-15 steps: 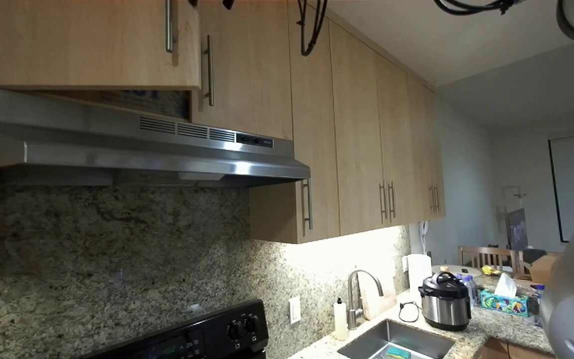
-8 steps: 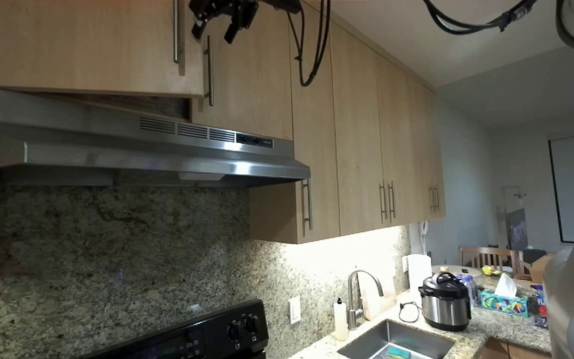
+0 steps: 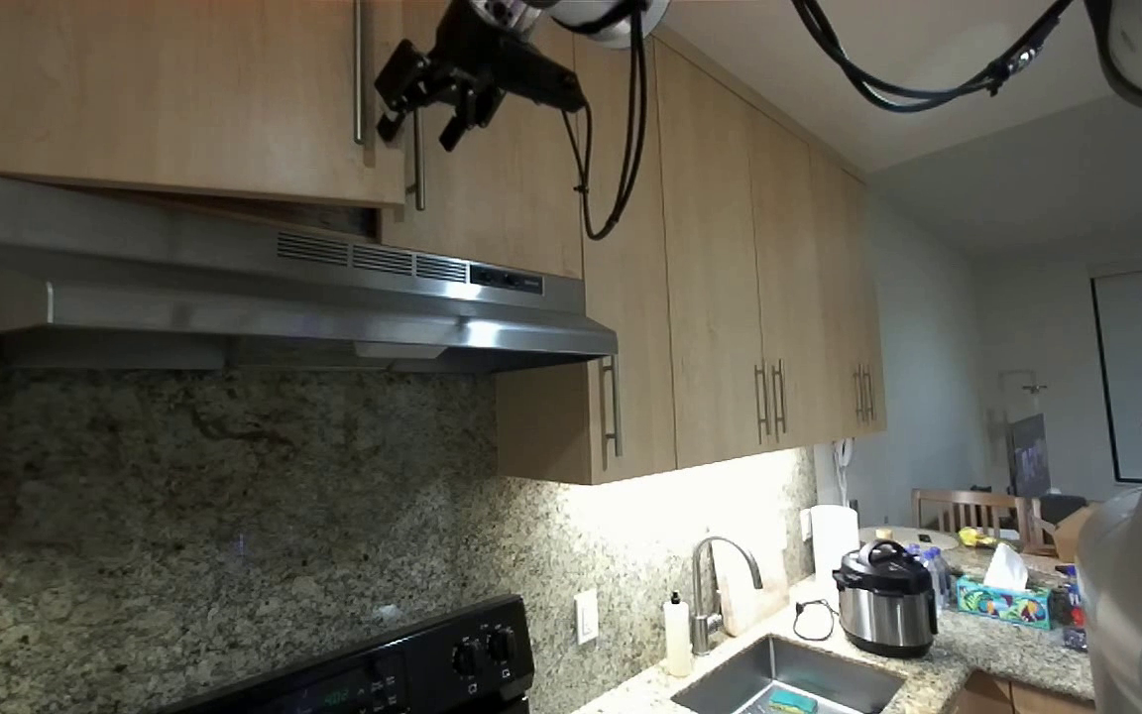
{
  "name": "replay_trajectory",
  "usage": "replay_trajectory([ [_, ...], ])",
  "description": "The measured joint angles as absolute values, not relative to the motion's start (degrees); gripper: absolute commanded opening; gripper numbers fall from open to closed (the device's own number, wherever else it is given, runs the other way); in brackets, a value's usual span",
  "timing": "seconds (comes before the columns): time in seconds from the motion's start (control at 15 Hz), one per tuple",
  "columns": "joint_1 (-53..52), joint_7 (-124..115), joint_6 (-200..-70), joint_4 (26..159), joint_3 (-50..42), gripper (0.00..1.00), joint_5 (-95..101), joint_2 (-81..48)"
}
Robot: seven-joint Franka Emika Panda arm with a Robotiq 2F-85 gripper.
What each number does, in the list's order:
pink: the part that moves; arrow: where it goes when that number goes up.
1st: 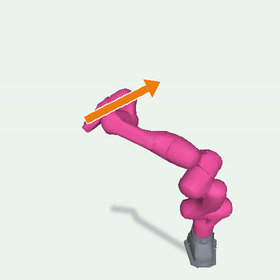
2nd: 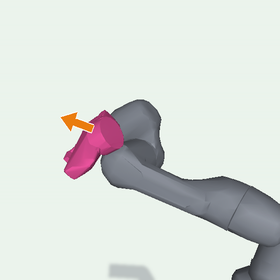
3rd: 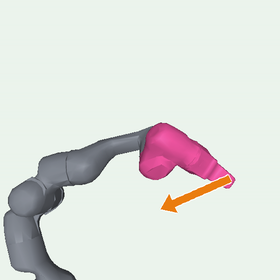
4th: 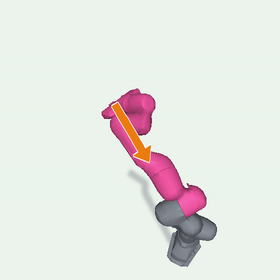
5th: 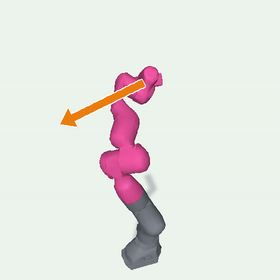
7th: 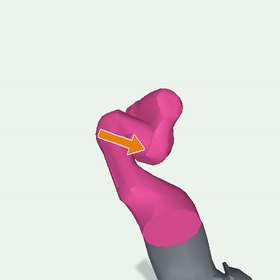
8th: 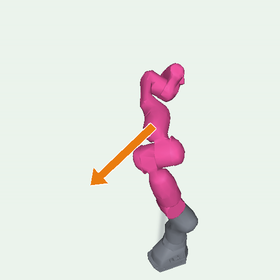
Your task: Close the cupboard
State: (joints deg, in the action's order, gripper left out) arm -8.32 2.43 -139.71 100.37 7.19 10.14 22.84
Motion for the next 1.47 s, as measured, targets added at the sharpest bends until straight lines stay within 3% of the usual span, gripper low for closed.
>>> replay_trajectory([
  [1.47, -6.38, -8.55, -139.73, 91.32, 7.92, 1.00, 12.03, 8.93],
])
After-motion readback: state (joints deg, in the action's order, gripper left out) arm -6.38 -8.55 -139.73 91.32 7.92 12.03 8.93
